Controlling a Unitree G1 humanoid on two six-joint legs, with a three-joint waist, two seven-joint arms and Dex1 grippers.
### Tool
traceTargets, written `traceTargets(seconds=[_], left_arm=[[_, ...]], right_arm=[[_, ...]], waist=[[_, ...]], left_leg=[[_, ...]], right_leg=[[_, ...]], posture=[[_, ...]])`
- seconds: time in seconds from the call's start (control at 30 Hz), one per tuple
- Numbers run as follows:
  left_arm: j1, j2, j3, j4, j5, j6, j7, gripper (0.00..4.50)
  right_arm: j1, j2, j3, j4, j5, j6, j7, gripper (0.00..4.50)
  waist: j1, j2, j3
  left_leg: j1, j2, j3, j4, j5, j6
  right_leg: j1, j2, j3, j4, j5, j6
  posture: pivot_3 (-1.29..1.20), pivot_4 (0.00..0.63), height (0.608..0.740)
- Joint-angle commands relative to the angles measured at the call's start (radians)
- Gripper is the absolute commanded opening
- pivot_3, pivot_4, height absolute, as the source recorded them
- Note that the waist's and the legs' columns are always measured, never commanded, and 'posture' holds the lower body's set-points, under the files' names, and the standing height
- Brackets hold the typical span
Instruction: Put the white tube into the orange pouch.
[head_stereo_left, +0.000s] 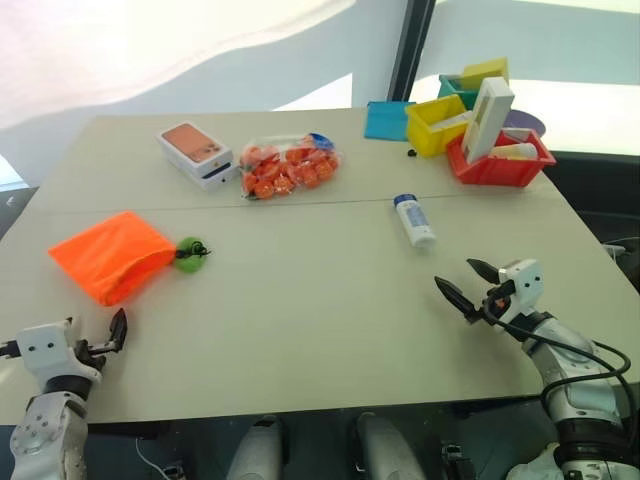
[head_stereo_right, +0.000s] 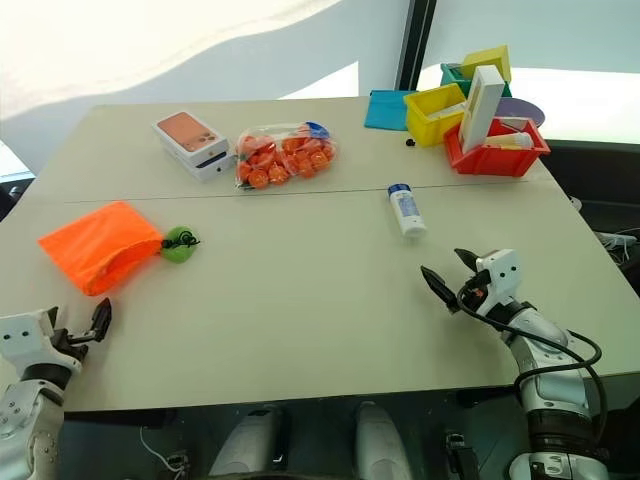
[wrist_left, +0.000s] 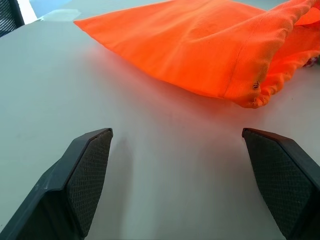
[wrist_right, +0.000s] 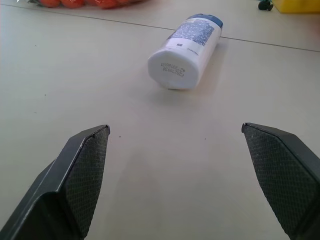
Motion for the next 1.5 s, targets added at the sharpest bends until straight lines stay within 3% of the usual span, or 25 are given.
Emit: traceTargets(seconds=[0.03, 0.67, 1.07, 1.2, 1.5], left_arm=[[0.008, 0.000, 0.002, -0.019, 0.005, 0.005, 0.008, 4.43], [0.024, 0.015, 0.050, -0.090, 0.048, -0.108, 0.055, 4.43], [0.038, 0.121, -0.131, -0.186, 0.424, -0.336, 0.037, 4.43], [0.006, 0.150, -0.155, -0.163, 0.603, -0.290, 0.123, 4.43], [-0.093, 0.174, -0.172, -0.138, 0.710, -0.095, 0.170, 4.43]], right_arm=[[-0.001, 0.006, -0.013, -0.024, 0.010, -0.021, 0.003, 4.41], [-0.033, 0.005, 0.008, -0.032, 0.017, -0.015, 0.040, 4.41], [0.001, -0.034, 0.131, -0.294, 0.135, 0.231, 0.213, 4.41], [0.006, -0.006, 0.183, -0.374, 0.129, 0.252, 0.196, 4.41], [0.000, 0.057, 0.287, -0.473, 0.125, 0.284, 0.158, 4.41]], waist=[[0.000, 0.000, 0.000], [0.000, 0.000, 0.000], [0.001, -0.001, 0.000], [0.000, -0.001, 0.000], [0.000, -0.001, 0.000]], left_leg=[[0.000, 0.000, 0.000, 0.000, 0.000, 0.000], [0.000, 0.000, 0.000, 0.000, 0.000, 0.000], [0.000, 0.000, 0.000, 0.000, 0.000, 0.000], [0.000, 0.001, 0.000, 0.000, 0.000, 0.000], [0.000, 0.001, 0.000, 0.000, 0.000, 0.000]], right_leg=[[0.000, 0.000, 0.000, 0.000, 0.000, 0.000], [0.000, 0.000, 0.000, 0.000, 0.000, 0.000], [0.000, 0.000, 0.001, 0.000, 0.000, 0.000], [-0.001, 0.000, 0.000, 0.000, 0.000, 0.000], [-0.001, 0.000, 0.000, 0.000, 0.000, 0.000]], posture=[[0.00, 0.150, 0.740], [0.00, 0.150, 0.740], [0.00, 0.150, 0.740], [0.00, 0.150, 0.740], [0.00, 0.150, 0.740]])
